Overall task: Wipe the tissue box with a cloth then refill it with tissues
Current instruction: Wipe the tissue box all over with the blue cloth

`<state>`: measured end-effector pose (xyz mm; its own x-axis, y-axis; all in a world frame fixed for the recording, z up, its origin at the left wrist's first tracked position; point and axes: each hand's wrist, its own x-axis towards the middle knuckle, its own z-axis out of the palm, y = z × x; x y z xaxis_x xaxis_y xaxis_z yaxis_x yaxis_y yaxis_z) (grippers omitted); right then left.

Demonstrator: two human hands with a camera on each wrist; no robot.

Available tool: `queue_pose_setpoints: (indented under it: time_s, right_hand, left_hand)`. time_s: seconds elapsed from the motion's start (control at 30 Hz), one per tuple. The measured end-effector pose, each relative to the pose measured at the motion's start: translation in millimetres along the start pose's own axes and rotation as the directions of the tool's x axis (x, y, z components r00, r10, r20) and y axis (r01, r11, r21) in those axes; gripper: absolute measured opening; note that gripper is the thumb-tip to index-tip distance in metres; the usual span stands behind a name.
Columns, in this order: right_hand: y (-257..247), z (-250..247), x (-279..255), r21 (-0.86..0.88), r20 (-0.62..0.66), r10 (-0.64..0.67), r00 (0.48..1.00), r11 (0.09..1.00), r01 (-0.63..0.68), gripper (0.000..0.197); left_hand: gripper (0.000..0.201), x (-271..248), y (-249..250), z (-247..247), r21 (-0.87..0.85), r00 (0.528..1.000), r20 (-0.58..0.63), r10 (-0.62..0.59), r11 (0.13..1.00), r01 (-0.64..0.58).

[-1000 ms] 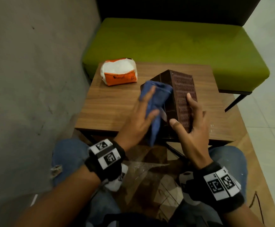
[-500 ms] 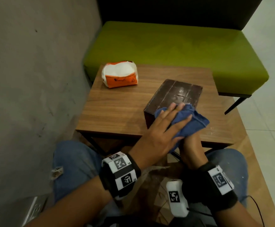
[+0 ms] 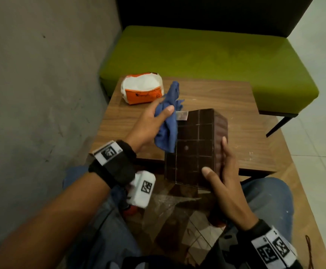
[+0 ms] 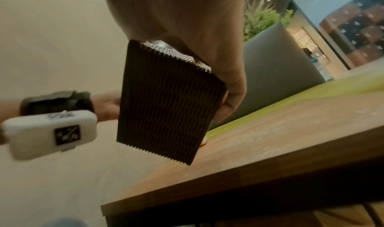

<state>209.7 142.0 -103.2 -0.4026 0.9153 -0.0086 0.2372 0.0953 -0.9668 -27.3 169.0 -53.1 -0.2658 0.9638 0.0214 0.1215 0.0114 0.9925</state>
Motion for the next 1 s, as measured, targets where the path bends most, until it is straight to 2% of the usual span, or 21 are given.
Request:
queue_pose_setpoints:
  time_s: [0.07,0.13,0.2,0.3,0.33,0.37,0.4,0.43,0.47,0.5,0.53,0.57,0.6,0.63,0.7,0.73,0.77,0.83,0.9,1.0]
  right_hand:
    - [-6,3,-1,-0.117,0.021,-0.043,0.999,0.992,0.045,0.090]
    - [-9,6,5,-0.165,0.004,-0.071,0.997,0.984,0.071,0.091]
    - [-9,6,13,-0.196,-0.021,-0.082,0.996,0.978,0.077,0.092]
    - [-9,6,21,-0.249,0.000,-0.078,0.997,0.966,0.075,0.087]
    - [-9,5,21,-0.250,0.001,-0.075,0.997,0.965,0.073,0.086]
    - [-9,4,21,-0.245,-0.005,-0.072,0.997,0.967,0.069,0.086]
    - [-8,2,20,-0.232,-0.011,-0.062,0.998,0.971,0.058,0.085]
    - [-8,1,18,-0.201,-0.013,-0.047,0.999,0.979,0.044,0.085]
    - [-8,0,16,-0.160,-0.014,-0.027,1.000,0.987,0.024,0.085]
    - [-9,1,14,-0.126,-0.016,-0.011,1.000,0.992,0.008,0.085]
    - [-6,2,14,-0.102,-0.017,0.005,1.000,0.995,-0.006,0.084]
    - [-3,5,16,-0.066,-0.015,0.019,1.000,0.998,-0.020,0.082]
    - [0,8,19,-0.014,-0.025,0.033,0.999,0.999,-0.033,0.079]
    - [3,11,23,0.042,-0.046,0.049,0.998,0.998,-0.047,0.077]
    - [9,15,30,0.086,-0.104,0.078,0.992,0.994,-0.069,0.077]
    - [11,19,32,0.092,-0.129,0.099,0.987,0.992,-0.087,0.078]
    - [11,22,35,0.106,-0.137,0.136,0.981,0.987,-0.122,0.081]
    - [13,30,38,0.175,-0.153,0.228,0.962,0.964,-0.201,0.080]
    - [15,35,44,0.252,-0.209,0.310,0.927,0.933,-0.255,0.084]
    - [13,38,58,0.430,-0.261,0.471,0.843,0.838,-0.335,0.092]
  left_hand:
    - [0.044,6,8,-6,0.206,0.990,0.041,0.133,0.969,-0.139]
    - [0.045,-4,17,2,0.368,0.947,0.152,0.284,0.873,-0.321]
    - [0.044,-22,21,19,0.451,0.880,0.261,0.396,0.756,-0.474]
    - [0.040,-37,14,37,0.538,0.743,0.388,0.545,0.521,-0.663]
    - [0.041,-38,9,37,0.552,0.711,0.428,0.559,0.461,-0.695]
    - [0.042,-36,4,34,0.553,0.703,0.448,0.553,0.446,-0.704]
    - [0.044,-33,-1,30,0.550,0.731,0.435,0.525,0.488,-0.678]
    - [0.045,-29,-4,26,0.542,0.796,0.371,0.478,0.585,-0.604]
    - [0.045,-26,-7,22,0.515,0.871,0.262,0.415,0.704,-0.490]
    - [0.045,-24,-10,20,0.465,0.925,0.144,0.352,0.801,-0.377]
    - [0.044,-25,-12,19,0.422,0.950,0.046,0.309,0.856,-0.299]
    - [0.043,-29,-14,22,0.417,0.956,0.003,0.292,0.869,-0.266]
    - [0.043,-38,-16,28,0.449,0.954,0.032,0.300,0.848,-0.281]
    - [0.043,-49,-17,35,0.488,0.939,0.126,0.321,0.804,-0.340]
    - [0.044,-75,-21,43,0.487,0.870,0.341,0.356,0.725,-0.487]
    - [0.045,-82,-25,39,0.471,0.850,0.388,0.357,0.716,-0.516]
    - [0.045,-82,-29,31,0.478,0.856,0.394,0.335,0.721,-0.503]
    - [0.043,-72,-38,12,0.549,0.917,0.326,0.231,0.743,-0.383]
    - [0.038,-59,-44,-5,0.572,0.972,0.179,0.153,0.788,-0.229]
    - [0.024,-50,-47,-19,0.416,0.998,-0.025,0.063,0.908,-0.047]
